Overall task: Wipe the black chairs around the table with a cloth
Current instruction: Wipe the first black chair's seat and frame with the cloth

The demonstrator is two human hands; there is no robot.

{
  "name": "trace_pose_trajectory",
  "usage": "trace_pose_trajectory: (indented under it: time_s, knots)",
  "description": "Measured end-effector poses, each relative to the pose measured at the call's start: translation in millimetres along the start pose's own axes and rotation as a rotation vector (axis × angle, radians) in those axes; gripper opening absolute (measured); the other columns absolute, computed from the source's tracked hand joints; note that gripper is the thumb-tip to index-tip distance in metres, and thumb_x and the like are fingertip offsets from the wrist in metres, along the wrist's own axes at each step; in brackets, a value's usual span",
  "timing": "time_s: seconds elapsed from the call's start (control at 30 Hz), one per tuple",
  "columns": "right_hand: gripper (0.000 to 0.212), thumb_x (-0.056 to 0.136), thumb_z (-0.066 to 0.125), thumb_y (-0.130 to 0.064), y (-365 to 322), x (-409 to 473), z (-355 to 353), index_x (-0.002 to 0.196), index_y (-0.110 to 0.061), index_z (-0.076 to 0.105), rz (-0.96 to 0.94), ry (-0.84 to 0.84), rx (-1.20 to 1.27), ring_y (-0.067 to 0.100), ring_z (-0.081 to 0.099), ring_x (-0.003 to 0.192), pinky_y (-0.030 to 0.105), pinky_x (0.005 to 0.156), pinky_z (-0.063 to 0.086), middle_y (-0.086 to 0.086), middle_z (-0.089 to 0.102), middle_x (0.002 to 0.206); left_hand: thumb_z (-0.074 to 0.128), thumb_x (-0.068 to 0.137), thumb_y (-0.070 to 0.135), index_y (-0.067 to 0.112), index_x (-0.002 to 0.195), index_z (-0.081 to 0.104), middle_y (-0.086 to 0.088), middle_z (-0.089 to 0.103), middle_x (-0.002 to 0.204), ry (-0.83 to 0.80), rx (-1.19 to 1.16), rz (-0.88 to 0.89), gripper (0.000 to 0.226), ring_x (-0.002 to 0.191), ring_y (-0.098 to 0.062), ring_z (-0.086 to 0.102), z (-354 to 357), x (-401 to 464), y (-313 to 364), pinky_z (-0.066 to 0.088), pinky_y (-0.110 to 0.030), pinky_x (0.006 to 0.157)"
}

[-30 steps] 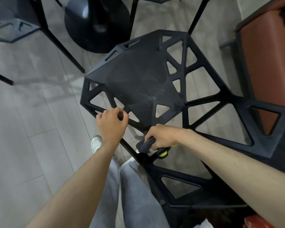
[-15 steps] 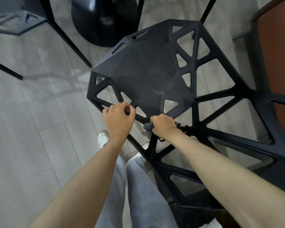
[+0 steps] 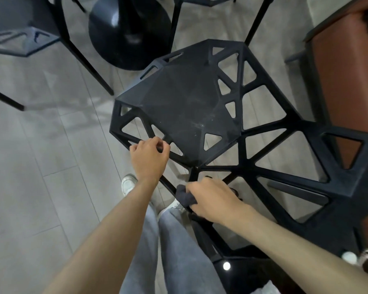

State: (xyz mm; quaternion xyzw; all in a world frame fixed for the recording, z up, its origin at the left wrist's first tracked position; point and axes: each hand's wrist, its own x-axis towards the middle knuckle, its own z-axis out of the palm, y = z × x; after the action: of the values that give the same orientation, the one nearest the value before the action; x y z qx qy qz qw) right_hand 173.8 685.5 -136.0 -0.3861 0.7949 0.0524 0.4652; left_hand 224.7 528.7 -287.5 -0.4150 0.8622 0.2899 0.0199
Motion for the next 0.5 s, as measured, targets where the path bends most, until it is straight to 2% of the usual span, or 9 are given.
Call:
trace_pose_trajectory:
  time_s: [0.1,0.27,0.37,0.5]
  knots:
    - [0.025,0.094,0.064,-0.021,-2.8,-3.3,1.6,0.119,-0.017,0.063,0.020,0.016,0.030,0.031,0.065,0.104,0.038,0.077,0.048,0.009,0.066,0.111,0.054,0.096,0.039,0.028,0.074,0.064,0.014,0.059,0.065,0.009,0.007,-0.005,0.027,0.071,-0.011,0.054,0.1,-1.3,1.6,0.030,-0.029,0.086]
    - [0.033,0.094,0.063,-0.016,-1.0,37.3,10.0,0.127,-0.012,0.059,0.121,0.023,-0.070,0.036,0.062,0.118,0.040,0.088,0.050,0.013,0.064,0.124,0.055,0.097,0.039,0.027,0.075,0.065,0.013,0.062,0.067,0.009,0.003,0.003,0.027,0.071,-0.010,0.055,-0.3,-1.9,2.7,0.029,-0.028,0.088]
    - [0.034,0.100,0.060,-0.019,11.0,75.3,17.3,0.133,-0.011,0.058,0.178,-0.005,-0.103,0.034,0.057,0.127,0.041,0.097,0.049,0.012,0.059,0.134,0.055,0.097,0.038,0.027,0.074,0.063,0.012,0.061,0.066,0.014,0.013,0.003,0.027,0.069,-0.010,0.053,-0.1,-2.5,2.8,0.030,-0.028,0.089]
    - [0.030,0.101,0.056,-0.018,31.2,115.7,20.9,0.130,-0.012,0.062,0.257,-0.012,-0.040,0.033,0.058,0.126,0.042,0.097,0.047,0.011,0.061,0.132,0.053,0.096,0.039,0.028,0.073,0.063,0.014,0.062,0.066,0.004,0.046,-0.003,0.027,0.069,-0.010,0.052,2.7,-1.0,1.0,0.027,-0.028,0.086]
